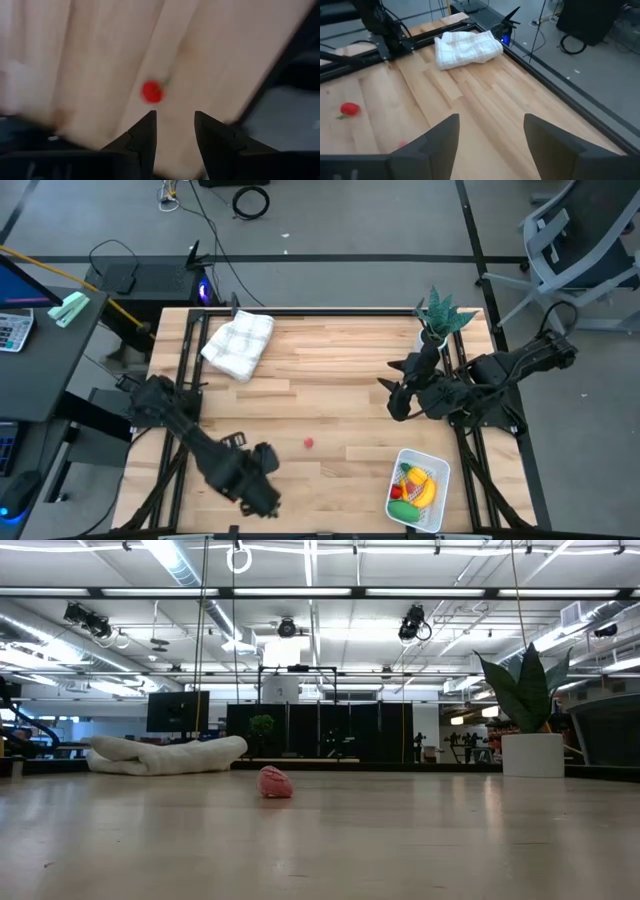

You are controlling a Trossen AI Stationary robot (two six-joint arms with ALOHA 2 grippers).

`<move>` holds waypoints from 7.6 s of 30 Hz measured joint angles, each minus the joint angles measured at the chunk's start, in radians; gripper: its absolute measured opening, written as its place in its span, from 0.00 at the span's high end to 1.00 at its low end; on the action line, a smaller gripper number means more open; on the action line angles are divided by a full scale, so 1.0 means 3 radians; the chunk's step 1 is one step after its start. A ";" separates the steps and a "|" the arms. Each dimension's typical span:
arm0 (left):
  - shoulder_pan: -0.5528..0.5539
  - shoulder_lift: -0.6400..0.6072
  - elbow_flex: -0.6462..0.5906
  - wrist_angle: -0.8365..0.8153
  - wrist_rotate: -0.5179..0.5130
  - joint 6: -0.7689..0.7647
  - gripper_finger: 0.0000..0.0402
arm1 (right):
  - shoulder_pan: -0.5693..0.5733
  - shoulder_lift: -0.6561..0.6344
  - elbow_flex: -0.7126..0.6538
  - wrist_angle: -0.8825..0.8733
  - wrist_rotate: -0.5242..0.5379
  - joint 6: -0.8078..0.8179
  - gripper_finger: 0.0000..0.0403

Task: Pick and placing Produce into tupperware
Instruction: Put the red strawberry into the white basket

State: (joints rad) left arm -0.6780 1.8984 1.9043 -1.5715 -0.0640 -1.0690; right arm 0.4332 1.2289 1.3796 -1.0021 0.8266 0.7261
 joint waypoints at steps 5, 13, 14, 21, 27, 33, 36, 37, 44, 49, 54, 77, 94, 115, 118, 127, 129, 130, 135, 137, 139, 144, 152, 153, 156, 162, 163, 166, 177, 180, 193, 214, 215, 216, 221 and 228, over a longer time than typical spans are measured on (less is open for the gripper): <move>-0.0233 0.0004 -0.0662 0.0067 -0.0013 0.0208 0.67 | -0.0046 0.0000 0.0000 -0.0014 -0.0139 -0.0052 0.43; -0.0318 0.0005 -0.1298 0.1056 -0.0011 0.1055 0.68 | -0.0045 0.0000 0.0000 -0.0012 -0.0200 -0.0042 0.43; -0.0318 0.0005 -0.1334 0.1136 -0.0010 0.1143 0.68 | -0.0045 0.0000 0.0000 -0.0012 -0.0201 -0.0042 0.43; -0.0281 0.0004 -0.1479 0.1190 -0.0039 0.1163 0.71 | -0.0045 0.0000 0.0000 -0.0012 -0.0204 -0.0041 0.43; -0.0286 0.0003 -0.1635 0.1555 -0.0044 0.1181 0.71 | -0.0045 0.0001 0.0000 -0.0011 -0.0205 -0.0035 0.43; -0.0283 0.0001 -0.1663 0.1552 -0.0209 0.1196 0.72 | -0.0045 0.0001 0.0000 -0.0011 -0.0206 -0.0034 0.43; -0.0267 0.0000 -0.1663 0.1594 -0.0245 0.1148 0.72 | -0.0045 0.0001 0.0000 -0.0011 -0.0206 -0.0015 0.43; -0.0260 0.0000 -0.1663 0.1614 -0.0251 0.1143 0.72 | -0.0045 0.0001 0.0000 -0.0010 -0.0206 0.0024 0.43; -0.0256 0.0000 -0.1663 0.1727 -0.0272 0.1135 0.73 | -0.0045 0.0001 0.0000 -0.0010 -0.0206 0.0109 0.43; -0.0263 0.0000 -0.1778 0.1823 -0.0271 0.0960 0.73 | -0.0045 0.0001 0.0000 -0.0010 -0.0206 0.0109 0.43; -0.0233 0.0000 -0.1857 0.1825 -0.0288 0.0852 0.74 | -0.0045 0.0001 0.0000 -0.0010 -0.0205 0.0111 0.43; -0.0338 0.0000 -0.1856 0.1876 -0.0326 0.0517 0.75 | -0.0045 0.0001 0.0000 -0.0008 -0.0205 0.0136 0.43; -0.0279 0.0000 -0.1856 0.1748 -0.0372 0.0547 0.80 | -0.0045 0.0001 0.0000 -0.0009 -0.0205 0.0137 0.43; 0.0248 0.0004 -0.1648 0.1844 0.0721 0.1451 0.53 | -0.0045 0.0003 0.0000 -0.0010 -0.0264 0.0108 0.43; 0.0274 0.0004 -0.1607 0.1849 0.0726 0.1449 0.53 | -0.0044 0.0003 0.0000 -0.0010 -0.0264 0.0107 0.43; 0.0056 0.0004 -0.1640 0.1839 0.0683 0.1425 0.53 | -0.0045 0.0003 0.0000 -0.0039 -0.0265 0.0103 0.43; 0.0003 0.0004 -0.1710 0.1836 0.0553 0.1423 0.53 | -0.0045 0.0003 0.0000 -0.0063 -0.0265 0.0103 0.43; -0.0008 0.0004 -0.1748 0.1831 0.0504 0.1418 0.53 | -0.0044 0.0003 0.0000 -0.0070 -0.0265 0.0103 0.43; -0.0009 0.0004 -0.1897 0.1854 0.0393 0.1363 0.53 | -0.0044 0.0003 0.0000 -0.0075 -0.0266 0.0103 0.43; -0.0009 0.0004 -0.1965 0.1914 0.0347 0.1356 0.54 | -0.0044 0.0003 0.0000 -0.0076 -0.0266 0.0114 0.43; -0.0008 0.0004 -0.2049 0.1999 0.0340 0.1349 0.54 | -0.0045 0.0003 0.0000 -0.0075 -0.0266 0.0119 0.43; 0.0013 0.0004 -0.2222 0.2082 0.0416 0.1198 0.64 | -0.0043 0.0003 0.0000 -0.0074 -0.0267 0.0122 0.43; 0.0209 0.0003 -0.1946 0.1950 0.0424 0.1226 0.98 | -0.0043 0.0003 0.0000 -0.0074 -0.0266 0.0125 0.43; 0.0248 0.0003 -0.1857 0.1916 0.0393 0.1277 0.98 | -0.0045 0.0003 0.0000 -0.0074 -0.0266 0.0125 0.43; 0.0399 0.0001 -0.1568 0.1826 0.0316 0.1537 0.99 | -0.0045 0.0003 0.0000 -0.0074 -0.0266 0.0126 0.43; 0.0773 0.0001 -0.0758 0.1577 -0.0156 0.2077 0.99 | -0.0044 0.0003 0.0000 -0.0096 -0.0266 0.0126 0.43; 0.0847 0.0001 -0.0614 0.1588 -0.0223 0.2164 0.99 | -0.0045 0.0000 0.0000 -0.0160 -0.0267 0.0128 0.43; 0.1065 -0.0004 -0.0254 0.1676 -0.0359 0.2311 0.99 | -0.0031 -0.0071 0.0000 -0.0639 -0.0315 0.0249 0.44; 0.1607 0.0326 -0.0127 0.4509 -0.0264 0.2107 1.00 | -0.0031 -0.0522 -0.0004 -0.1885 -0.0970 0.1147 0.49; 0.1578 0.0574 -0.0120 0.5311 -0.0108 0.2028 1.00 | -0.0039 -0.0621 -0.0006 -0.1899 -0.0954 0.0991 0.49; 0.1367 0.1551 -0.0130 0.6624 0.0215 0.1942 1.00 | -0.0041 -0.0745 -0.0006 -0.1895 -0.0444 0.0909 0.49; 0.1254 0.1644 -0.0127 0.6346 0.0195 0.1856 1.00 | -0.0041 -0.0730 -0.0006 -0.1896 -0.0425 0.1108 0.49; 0.1254 0.1644 -0.0127 0.6359 0.0195 0.1856 1.00 | -0.0041 -0.0730 -0.0006 -0.1897 -0.0423 0.1124 0.49; 0.1254 0.1644 -0.0127 0.6364 0.0193 0.1854 1.00 | -0.0041 -0.0730 -0.0006 -0.1896 -0.0417 0.1145 0.49; 0.1273 0.1644 -0.0122 0.6519 0.0081 0.1849 1.00 | -0.0041 -0.0730 -0.0006 -0.1896 -0.0400 0.1179 0.49; 0.1246 0.1884 0.0371 0.6353 0.0158 0.2046 1.00 | -0.0041 -0.0726 -0.0008 -0.1895 -0.0400 0.1184 0.49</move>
State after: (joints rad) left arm -0.3042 2.4637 2.0157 0.3343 -0.0166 -0.4551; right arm 0.4210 1.0110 1.3773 -1.5707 0.7067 1.0814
